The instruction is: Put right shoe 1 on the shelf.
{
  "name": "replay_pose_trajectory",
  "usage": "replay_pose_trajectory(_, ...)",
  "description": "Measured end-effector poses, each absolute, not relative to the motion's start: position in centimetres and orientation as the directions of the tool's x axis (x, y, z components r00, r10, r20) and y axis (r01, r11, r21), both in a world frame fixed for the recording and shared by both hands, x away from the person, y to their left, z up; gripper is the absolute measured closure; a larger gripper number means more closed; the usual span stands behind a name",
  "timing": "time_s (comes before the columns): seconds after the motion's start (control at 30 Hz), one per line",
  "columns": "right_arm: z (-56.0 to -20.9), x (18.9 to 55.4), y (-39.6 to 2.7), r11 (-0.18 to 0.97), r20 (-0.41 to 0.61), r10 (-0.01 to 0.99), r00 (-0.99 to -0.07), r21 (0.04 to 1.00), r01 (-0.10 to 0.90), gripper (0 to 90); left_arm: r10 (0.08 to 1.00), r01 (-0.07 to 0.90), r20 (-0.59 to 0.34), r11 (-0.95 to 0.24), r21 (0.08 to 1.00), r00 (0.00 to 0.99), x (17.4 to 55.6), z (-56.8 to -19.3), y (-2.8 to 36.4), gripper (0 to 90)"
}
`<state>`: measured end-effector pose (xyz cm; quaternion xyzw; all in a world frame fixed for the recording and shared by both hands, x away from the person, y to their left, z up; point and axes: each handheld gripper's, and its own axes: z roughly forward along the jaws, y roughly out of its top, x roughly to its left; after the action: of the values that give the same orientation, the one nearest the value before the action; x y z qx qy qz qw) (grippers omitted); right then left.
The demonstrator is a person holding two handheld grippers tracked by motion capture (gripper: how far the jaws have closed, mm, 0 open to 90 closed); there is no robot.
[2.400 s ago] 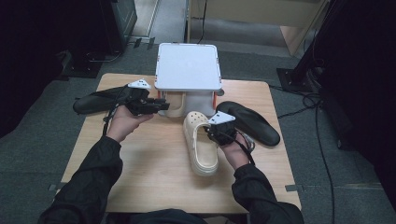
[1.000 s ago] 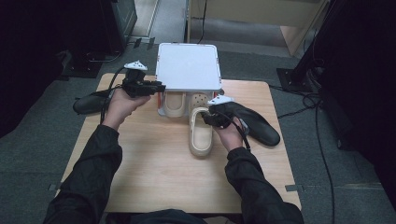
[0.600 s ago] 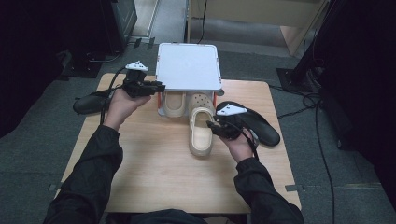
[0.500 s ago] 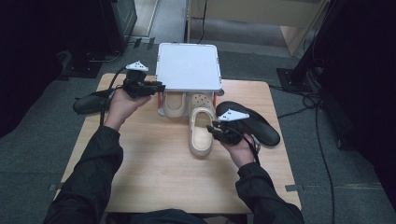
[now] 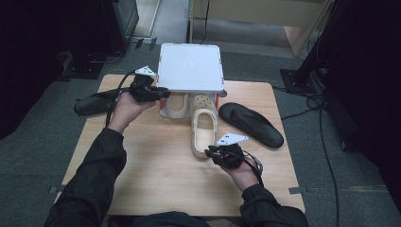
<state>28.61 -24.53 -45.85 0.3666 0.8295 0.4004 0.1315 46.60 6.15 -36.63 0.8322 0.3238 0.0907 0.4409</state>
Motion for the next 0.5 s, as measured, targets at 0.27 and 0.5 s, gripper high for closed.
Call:
replay_pose_trajectory(0.27, -47.1, 28.3, -24.3, 0.418, 0.108, 0.695, -0.711, 0.744, 0.521, 76.1, 0.633, 0.464, -0.178, -0.320, 0.826, 0.753, 47.5, -35.5, 7.4, 74.8)
replay_pose_trajectory(0.5, -48.0, 28.5, -23.7, 0.445, 0.105, 0.692, -0.714, 0.716, 0.538, 79.1, 0.653, 0.470, -0.155, -0.341, 0.814, 0.741, 48.4, -36.1, 7.1, 77.0)
